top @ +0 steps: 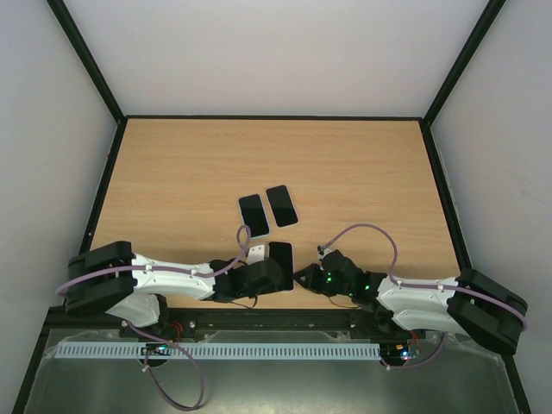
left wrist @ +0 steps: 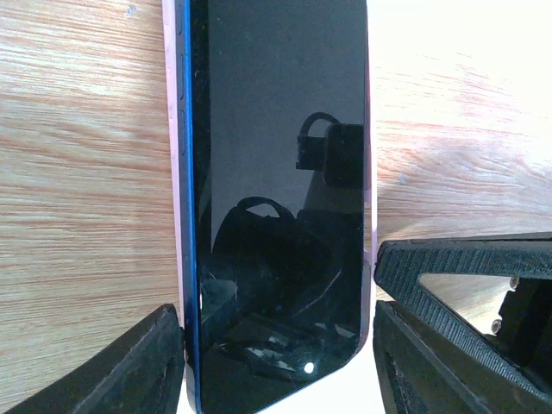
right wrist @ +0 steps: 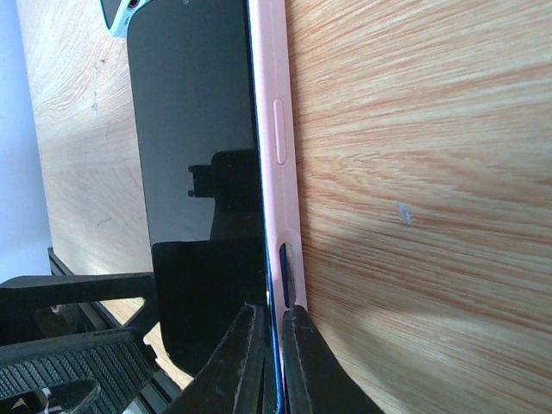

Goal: Put the phone into the phone case

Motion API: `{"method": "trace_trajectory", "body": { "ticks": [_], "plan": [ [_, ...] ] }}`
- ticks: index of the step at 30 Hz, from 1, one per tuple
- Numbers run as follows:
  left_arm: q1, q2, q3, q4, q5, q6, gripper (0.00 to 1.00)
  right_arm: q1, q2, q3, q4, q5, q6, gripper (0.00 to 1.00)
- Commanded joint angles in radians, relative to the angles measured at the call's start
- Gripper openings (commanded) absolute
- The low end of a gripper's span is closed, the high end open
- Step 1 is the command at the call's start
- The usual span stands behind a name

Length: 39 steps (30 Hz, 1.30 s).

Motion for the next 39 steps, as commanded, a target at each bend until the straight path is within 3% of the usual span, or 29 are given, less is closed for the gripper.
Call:
{"method": "trace_trajectory", "body": {
  "ticks": [1, 12, 14, 22, 27, 30, 34, 39],
  "plan": [
    [-0.015, 0.004, 0.028, -0.029, -0.032, -0.007, 0.59, 0.009, 0.001, -0.008, 0.004, 0.000, 0.009, 0.09],
    [-0.024, 0.012, 0.031, -0.006, -0.031, 0.000, 0.23, 0.009, 0.025, -0.007, 0.030, -0.013, 0.006, 0.09],
    [-0.027, 0.019, 0.032, 0.010, -0.029, 0.000, 0.20, 0.009, 0.027, -0.009, 0.047, -0.023, 0.005, 0.09],
    [-0.031, 0.041, 0.035, 0.043, -0.005, -0.004, 0.19, 0.009, 0.008, 0.002, 0.041, -0.024, -0.011, 0.09],
    [0.014, -0.107, -0.043, 0.012, -0.024, -0.016, 0.43, -0.006, -0.013, 0.092, -0.170, 0.120, -0.145, 0.19],
    [0.059, -0.197, -0.092, -0.009, -0.024, -0.004, 0.49, -0.020, -0.018, 0.107, -0.194, 0.133, -0.159, 0.27],
    [0.138, -0.272, -0.123, -0.008, 0.005, 0.054, 0.49, -0.049, 0.017, 0.102, -0.166, 0.130, -0.155, 0.35],
    [0.216, -0.279, -0.133, 0.035, 0.079, 0.128, 0.41, -0.073, 0.112, 0.094, -0.053, 0.065, -0.144, 0.40]
  ]
}}
